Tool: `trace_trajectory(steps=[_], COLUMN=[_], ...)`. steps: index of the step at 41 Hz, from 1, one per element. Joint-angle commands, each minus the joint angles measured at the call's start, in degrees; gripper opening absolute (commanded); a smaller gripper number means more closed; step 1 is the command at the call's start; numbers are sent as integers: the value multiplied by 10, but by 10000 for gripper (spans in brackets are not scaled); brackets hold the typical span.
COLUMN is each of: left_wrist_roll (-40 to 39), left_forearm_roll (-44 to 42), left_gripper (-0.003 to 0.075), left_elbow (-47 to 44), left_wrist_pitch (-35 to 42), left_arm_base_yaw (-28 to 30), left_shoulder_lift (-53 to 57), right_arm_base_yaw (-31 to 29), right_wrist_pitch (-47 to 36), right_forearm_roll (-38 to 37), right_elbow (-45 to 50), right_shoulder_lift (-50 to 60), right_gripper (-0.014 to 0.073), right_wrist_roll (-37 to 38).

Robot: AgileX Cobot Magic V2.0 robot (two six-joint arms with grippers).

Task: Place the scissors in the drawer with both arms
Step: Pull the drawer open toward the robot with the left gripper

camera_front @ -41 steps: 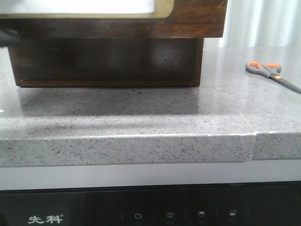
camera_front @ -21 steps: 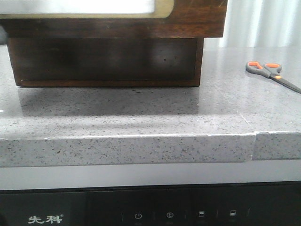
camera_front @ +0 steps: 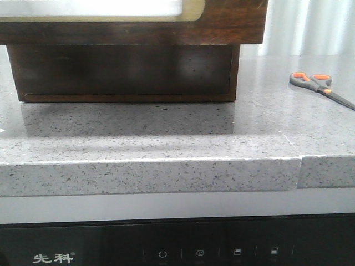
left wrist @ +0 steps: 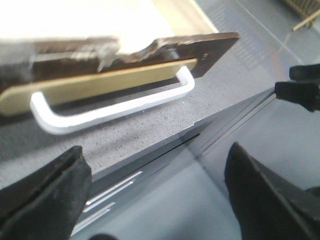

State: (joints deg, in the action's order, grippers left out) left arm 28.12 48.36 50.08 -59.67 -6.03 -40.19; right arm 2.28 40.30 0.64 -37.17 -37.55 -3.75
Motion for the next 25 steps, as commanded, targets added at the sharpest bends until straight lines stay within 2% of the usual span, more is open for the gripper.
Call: trace_trajectory(steps=[1, 7, 11, 16, 25], left_wrist_roll=[-56, -180, -233, -246, -243], left_forearm_roll=[-84, -343, -444, -479, -434], left_gripper=[544, 544, 544, 544, 544], left_elbow=[73, 129, 147, 167, 173], left_wrist_pitch=[17, 18, 21, 30, 65], left_arm_base_yaw=[-68, -182, -228, -251, -255], left_shoulder_lift=[-9, -23, -23, -22, -22], right_arm_base_yaw=[-3, -3, -3, -3, -3], right_wrist_pitch=[-32, -32, -32, -32, -32], right_forearm_roll=[-6, -6, -6, -6, -6], right_elbow=[-14, -14, -14, -14, -14], right_shoulder_lift=[-3, -3, -3, -3, -3], right_gripper=[594, 594, 594, 594, 594], right_wrist_roll=[-2, -2, -2, -2, -2])
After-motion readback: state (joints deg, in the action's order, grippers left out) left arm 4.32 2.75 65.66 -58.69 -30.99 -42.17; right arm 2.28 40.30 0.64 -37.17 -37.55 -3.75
